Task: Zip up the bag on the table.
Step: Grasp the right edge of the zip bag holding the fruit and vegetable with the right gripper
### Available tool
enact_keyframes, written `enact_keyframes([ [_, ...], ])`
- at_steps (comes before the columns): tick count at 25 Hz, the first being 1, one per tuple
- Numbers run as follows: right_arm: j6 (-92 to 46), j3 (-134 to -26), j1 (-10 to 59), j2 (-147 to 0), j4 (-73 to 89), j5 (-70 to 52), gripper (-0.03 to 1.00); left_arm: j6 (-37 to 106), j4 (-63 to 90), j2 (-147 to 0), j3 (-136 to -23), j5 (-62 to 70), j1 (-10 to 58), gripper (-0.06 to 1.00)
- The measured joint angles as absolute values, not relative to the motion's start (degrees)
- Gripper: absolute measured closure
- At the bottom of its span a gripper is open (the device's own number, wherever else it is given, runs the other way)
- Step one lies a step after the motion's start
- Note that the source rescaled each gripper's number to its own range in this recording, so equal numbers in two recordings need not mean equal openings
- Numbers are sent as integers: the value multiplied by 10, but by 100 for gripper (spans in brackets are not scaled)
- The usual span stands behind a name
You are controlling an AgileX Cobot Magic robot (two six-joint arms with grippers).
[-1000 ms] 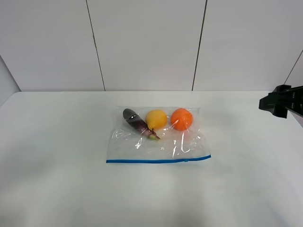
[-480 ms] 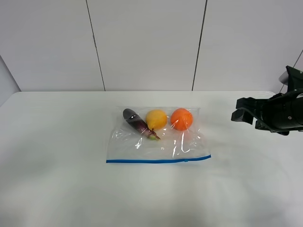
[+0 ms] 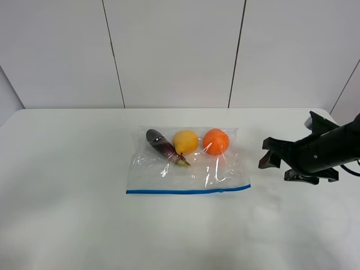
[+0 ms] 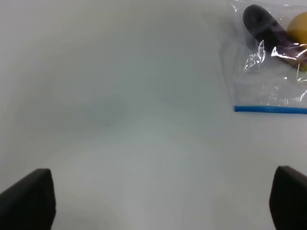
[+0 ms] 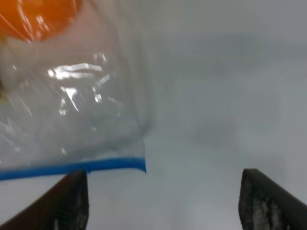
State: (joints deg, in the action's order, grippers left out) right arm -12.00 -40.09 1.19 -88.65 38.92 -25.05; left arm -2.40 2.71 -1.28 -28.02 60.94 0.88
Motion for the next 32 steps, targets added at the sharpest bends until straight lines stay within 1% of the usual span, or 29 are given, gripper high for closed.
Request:
enact_keyframes([
  [13, -321, -402, 12, -981, 573, -295, 10, -24, 27, -13, -280, 609, 9, -6],
  [20, -375, -402, 12, -985, 616, -296, 10, -23, 27, -13, -280, 609, 9, -6],
  [26, -387, -404, 12, -998, 633, -311, 10, -23, 27, -13, -280, 609, 9, -6],
  [32, -392, -434, 12, -1044, 643, -335, 11, -22, 27, -13, -280, 609, 9, -6],
])
